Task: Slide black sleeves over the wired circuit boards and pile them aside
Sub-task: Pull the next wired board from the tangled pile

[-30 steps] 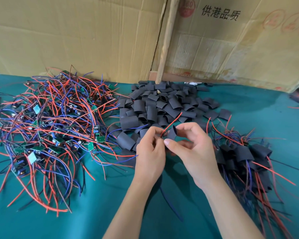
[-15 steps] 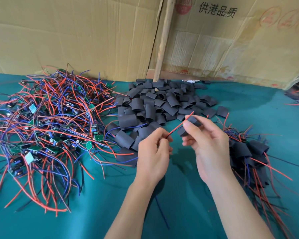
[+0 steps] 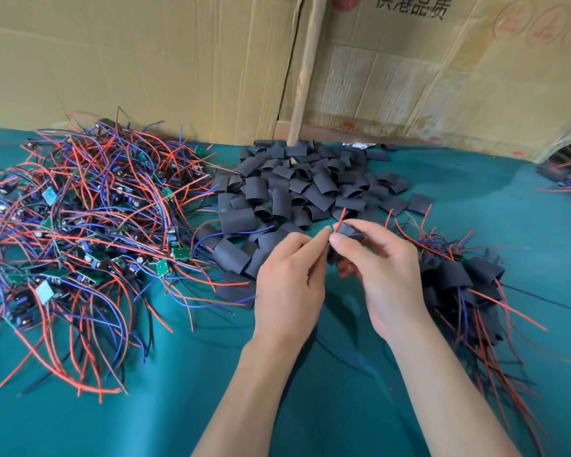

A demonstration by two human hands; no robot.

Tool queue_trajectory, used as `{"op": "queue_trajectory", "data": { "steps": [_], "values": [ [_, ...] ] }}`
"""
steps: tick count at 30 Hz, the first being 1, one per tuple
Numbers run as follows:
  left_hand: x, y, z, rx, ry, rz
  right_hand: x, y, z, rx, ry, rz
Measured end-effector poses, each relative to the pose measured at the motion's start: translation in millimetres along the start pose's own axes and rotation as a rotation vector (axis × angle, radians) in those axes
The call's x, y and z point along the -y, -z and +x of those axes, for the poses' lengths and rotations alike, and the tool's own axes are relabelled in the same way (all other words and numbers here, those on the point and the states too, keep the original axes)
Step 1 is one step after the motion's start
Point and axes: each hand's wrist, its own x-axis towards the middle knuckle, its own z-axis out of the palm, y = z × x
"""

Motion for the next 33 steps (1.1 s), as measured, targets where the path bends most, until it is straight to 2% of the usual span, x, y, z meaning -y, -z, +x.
{"op": "queue_trajectory", "data": {
  "steps": [2,4,7,10,17,24,28,33],
  "values": [
    [0.9,0.3,0.3,-0.025,-0.006,0.01,1.7,1.9,-0.2,0.041,-0.002,-0.015],
    [0.7,-0.7,0.6,-0.062,0.008,-0.004,4.5,3.0,0.5,0.04,-0.042,0.099],
    [3.6,-2.7,0.4,-0.121,0.066,-0.056,11.1,7.9,3.9,-0.083,-0.117,0.422],
    [5.3,-1.7,0.4,-0.136,0.109,-0.06,15.0,14.5,6.7,-0.195,-0.115,0.54],
    [4.5,-1.8,-0.3,-0.125,0.074,-0.052,11.4,-2.0,-0.5,-0.17,-0.085,0.466],
    [4.9,-3.0,-1.7,-0.055,0.023,0.004,11.1,-1.2,0.4,-0.221,-0.113,0.478],
    [5.2,-2.7,-2.6,-0.022,0.023,0.007,11.3,4.1,1.5,-0.179,-0.085,0.345],
    [4.1,-1.6,-1.7,0.001,0.073,-0.008,8.8,4.9,0.1,-0.045,-0.097,0.165]
  ]
}}
